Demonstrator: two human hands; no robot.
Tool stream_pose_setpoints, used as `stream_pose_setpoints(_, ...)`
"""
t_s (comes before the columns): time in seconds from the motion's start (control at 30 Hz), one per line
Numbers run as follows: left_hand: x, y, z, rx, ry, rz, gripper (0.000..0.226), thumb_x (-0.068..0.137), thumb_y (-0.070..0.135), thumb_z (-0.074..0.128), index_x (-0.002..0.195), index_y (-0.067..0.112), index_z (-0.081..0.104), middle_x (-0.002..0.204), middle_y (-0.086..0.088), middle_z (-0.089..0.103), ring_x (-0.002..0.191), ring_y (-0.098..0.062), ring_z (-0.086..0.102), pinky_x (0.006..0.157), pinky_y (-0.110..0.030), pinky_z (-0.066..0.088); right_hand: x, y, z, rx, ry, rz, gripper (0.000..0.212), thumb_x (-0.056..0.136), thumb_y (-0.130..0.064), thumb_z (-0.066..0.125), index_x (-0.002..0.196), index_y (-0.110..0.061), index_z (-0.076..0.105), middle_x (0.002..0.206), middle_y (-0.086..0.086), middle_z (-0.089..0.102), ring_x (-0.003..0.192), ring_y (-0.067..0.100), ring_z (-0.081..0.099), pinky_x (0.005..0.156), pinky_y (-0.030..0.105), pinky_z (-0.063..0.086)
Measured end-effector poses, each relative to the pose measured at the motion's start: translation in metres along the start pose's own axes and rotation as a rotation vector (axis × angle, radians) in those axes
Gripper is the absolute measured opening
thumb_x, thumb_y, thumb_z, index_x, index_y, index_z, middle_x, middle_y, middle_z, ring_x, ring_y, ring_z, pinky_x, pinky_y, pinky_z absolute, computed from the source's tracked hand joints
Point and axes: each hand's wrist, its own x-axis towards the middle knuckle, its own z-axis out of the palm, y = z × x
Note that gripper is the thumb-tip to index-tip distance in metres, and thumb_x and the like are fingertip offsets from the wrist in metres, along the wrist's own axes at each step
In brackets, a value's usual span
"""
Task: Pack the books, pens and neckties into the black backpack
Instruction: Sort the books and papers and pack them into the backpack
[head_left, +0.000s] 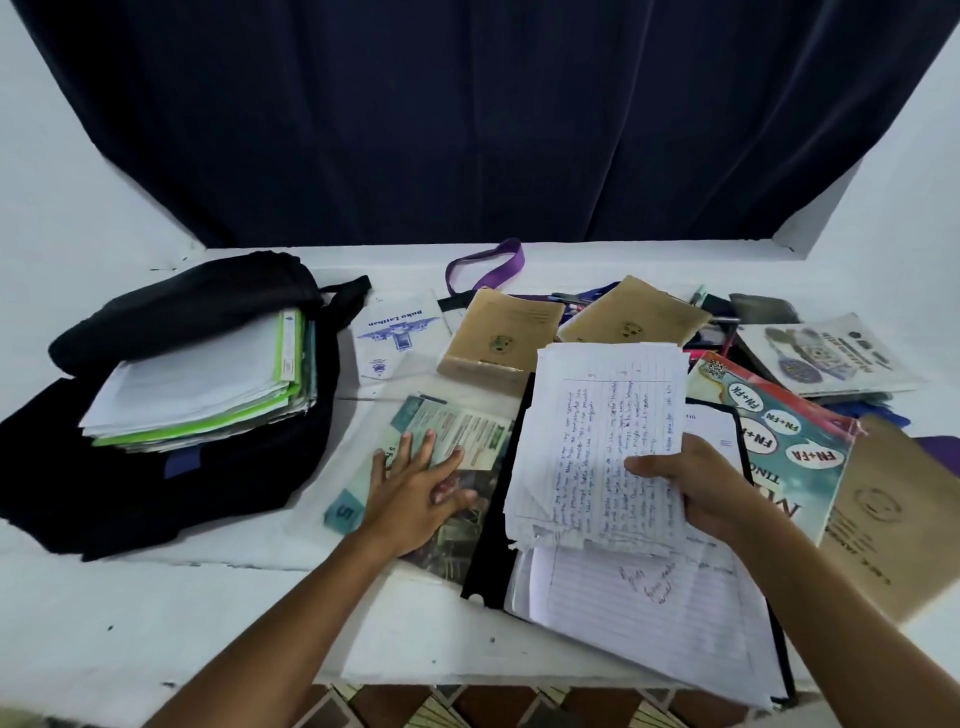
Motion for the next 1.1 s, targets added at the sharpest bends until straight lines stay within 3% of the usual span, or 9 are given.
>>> stream_pose_setpoints(0.17,0.001,0.003,-0.007,0.006,0.030,-0.049,0.049,0.099,0.054,0.037,0.146,0.042,0.035,0.163,0.002,0.007,0.151,-0.020,-0.007,0.119,-0.043,-0.005,-0.004,0.003,0.002,-0.020,-0.100,0.048,0.032,0.085,0.012,0.058,0.112,-0.002,0.063,0.106,0.017,0.073,0.092,0.032,0.072,0.068,0.038,0.061)
stream_pose_setpoints(0.27,0.002,0.006,-0.008,0.003,-0.007,-0.046,0.075,0.084,0.077,0.037,0.149,0.040,0.029,0.160,0.005,-0.003,0.150,-0.021,-0.011,0.118,-0.047,-0.009,-0.007,0.000,0.001,-0.049,-0.176,0.087,0.034,0.081,0.009,0.066,0.113,-0.002,0.063,0.107,0.017,0.073,0.095,0.034,0.071,0.071,0.041,0.061)
stream_pose_setpoints(0.33,0.000,0.004,-0.007,0.056,-0.066,0.005,0.114,0.056,0.101,0.013,0.153,0.040,0.014,0.153,0.008,-0.015,0.148,-0.021,-0.019,0.116,-0.049,-0.013,-0.007,-0.001,0.000,-0.062,-0.200,0.103,0.046,0.070,0.003,0.071,0.116,-0.001,0.062,0.110,0.018,0.072,0.099,0.036,0.070,0.075,0.043,0.060)
stream_pose_setpoints(0.4,-0.002,-0.001,-0.008,0.081,-0.094,0.038,0.127,0.042,0.105,0.001,0.152,0.043,0.009,0.153,0.007,-0.019,0.147,-0.020,-0.022,0.116,-0.049,-0.014,-0.007,0.000,-0.001,-0.063,-0.198,0.114,0.050,0.069,0.005,0.072,0.117,0.000,0.061,0.110,0.019,0.071,0.099,0.036,0.070,0.074,0.043,0.060)
stream_pose_setpoints(0.6,0.000,-0.010,-0.002,0.023,-0.025,0.055,0.109,0.056,0.099,-0.003,0.147,0.047,0.024,0.157,0.007,-0.009,0.147,-0.018,-0.018,0.118,-0.047,-0.009,-0.009,0.004,0.002,-0.038,-0.228,0.123,0.040,0.076,0.011,0.067,0.114,0.001,0.062,0.110,0.021,0.071,0.097,0.036,0.070,0.069,0.039,0.060)
stream_pose_setpoints(0.8,0.005,-0.005,-0.007,0.008,0.012,-0.003,0.063,0.089,0.069,0.023,0.145,0.044,0.036,0.162,0.003,0.007,0.151,-0.024,-0.008,0.118,-0.048,-0.003,-0.010,0.007,0.000,-0.060,-0.257,0.189,0.049,0.067,0.003,0.070,0.116,0.002,0.062,0.112,0.023,0.070,0.102,0.040,0.068,0.081,0.048,0.058)
stream_pose_setpoints(0.87,0.004,-0.003,-0.006,0.039,-0.041,0.015,0.084,0.078,0.087,0.023,0.149,0.043,0.028,0.159,0.005,-0.005,0.148,-0.020,-0.016,0.118,-0.049,-0.008,-0.010,0.007,-0.003,-0.062,-0.252,0.203,0.052,0.066,-0.002,0.069,0.118,0.002,0.061,0.114,0.023,0.069,0.104,0.041,0.067,0.086,0.052,0.056)
stream_pose_setpoints(0.93,0.001,-0.005,-0.005,0.092,-0.062,0.053,0.113,0.054,0.102,0.002,0.150,0.044,0.018,0.155,0.006,-0.015,0.143,-0.015,-0.023,0.117,-0.050,-0.011,-0.009,0.006,-0.005,-0.066,-0.235,0.208,0.055,0.066,-0.003,0.069,0.120,0.003,0.061,0.115,0.023,0.068,0.105,0.042,0.066,0.089,0.054,0.053)
stream_pose_setpoints(1.1,0.001,-0.009,-0.002,0.052,0.002,0.042,0.110,0.055,0.097,-0.011,0.147,0.047,0.024,0.158,0.007,-0.006,0.149,-0.020,-0.014,0.118,-0.049,-0.007,-0.009,0.009,-0.003,-0.059,-0.272,0.222,0.047,0.073,0.007,0.069,0.119,0.005,0.061,0.114,0.025,0.068,0.104,0.043,0.066,0.085,0.052,0.056)
